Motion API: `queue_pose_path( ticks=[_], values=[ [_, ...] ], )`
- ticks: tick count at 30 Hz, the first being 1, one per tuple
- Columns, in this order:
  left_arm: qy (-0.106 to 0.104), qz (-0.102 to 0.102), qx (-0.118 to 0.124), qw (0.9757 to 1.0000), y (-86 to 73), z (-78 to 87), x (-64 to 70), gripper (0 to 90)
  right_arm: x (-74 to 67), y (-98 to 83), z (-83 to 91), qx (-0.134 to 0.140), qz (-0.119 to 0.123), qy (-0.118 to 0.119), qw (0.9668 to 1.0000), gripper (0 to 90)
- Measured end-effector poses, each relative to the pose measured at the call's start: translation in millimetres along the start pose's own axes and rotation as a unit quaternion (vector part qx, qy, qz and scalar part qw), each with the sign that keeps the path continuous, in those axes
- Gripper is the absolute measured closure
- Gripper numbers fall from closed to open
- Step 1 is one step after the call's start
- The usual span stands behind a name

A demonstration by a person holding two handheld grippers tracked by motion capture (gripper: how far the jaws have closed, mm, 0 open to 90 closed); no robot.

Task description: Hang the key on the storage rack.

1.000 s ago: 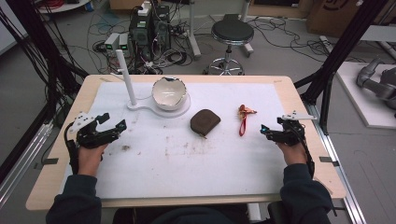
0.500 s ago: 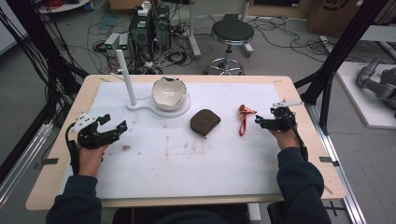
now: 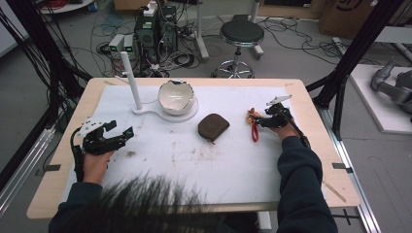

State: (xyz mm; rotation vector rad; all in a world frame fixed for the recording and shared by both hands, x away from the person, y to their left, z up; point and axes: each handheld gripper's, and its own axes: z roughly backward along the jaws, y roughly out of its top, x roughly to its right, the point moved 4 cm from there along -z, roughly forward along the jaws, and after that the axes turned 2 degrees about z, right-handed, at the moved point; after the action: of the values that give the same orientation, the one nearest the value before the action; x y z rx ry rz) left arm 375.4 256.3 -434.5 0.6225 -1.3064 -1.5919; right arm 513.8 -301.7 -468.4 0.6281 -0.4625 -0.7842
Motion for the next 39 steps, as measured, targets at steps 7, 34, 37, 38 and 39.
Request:
queue_pose_path(
  ticks=[7,34,37,38,39],
  values=[
    [0.002,0.001,-0.003,1.0000,-0.3,0.1,0.5,21.6,-5.9,-2.7,5.5,-0.028,0.000,0.028,0.9992,74.5],
    [-0.002,0.010,-0.007,0.9999,-0.9,-0.4,1.6,22.6,-28.4,18.9,32.4,0.065,-0.063,0.037,0.9952,75.1],
    [-0.004,0.009,-0.007,0.9999,-0.9,-0.5,2.4,23.8,-28.5,26.5,46.7,0.081,-0.046,0.026,0.9953,75.1],
    [-0.004,0.009,-0.007,0.9999,-0.9,-0.5,2.6,23.8,-28.5,26.5,46.7,0.081,-0.046,0.026,0.9953,75.1],
    [-0.003,0.009,-0.007,0.9999,-0.9,-0.4,2.9,23.9,-28.4,25.4,46.8,0.075,-0.044,0.021,0.9960,75.2]
  ],
)
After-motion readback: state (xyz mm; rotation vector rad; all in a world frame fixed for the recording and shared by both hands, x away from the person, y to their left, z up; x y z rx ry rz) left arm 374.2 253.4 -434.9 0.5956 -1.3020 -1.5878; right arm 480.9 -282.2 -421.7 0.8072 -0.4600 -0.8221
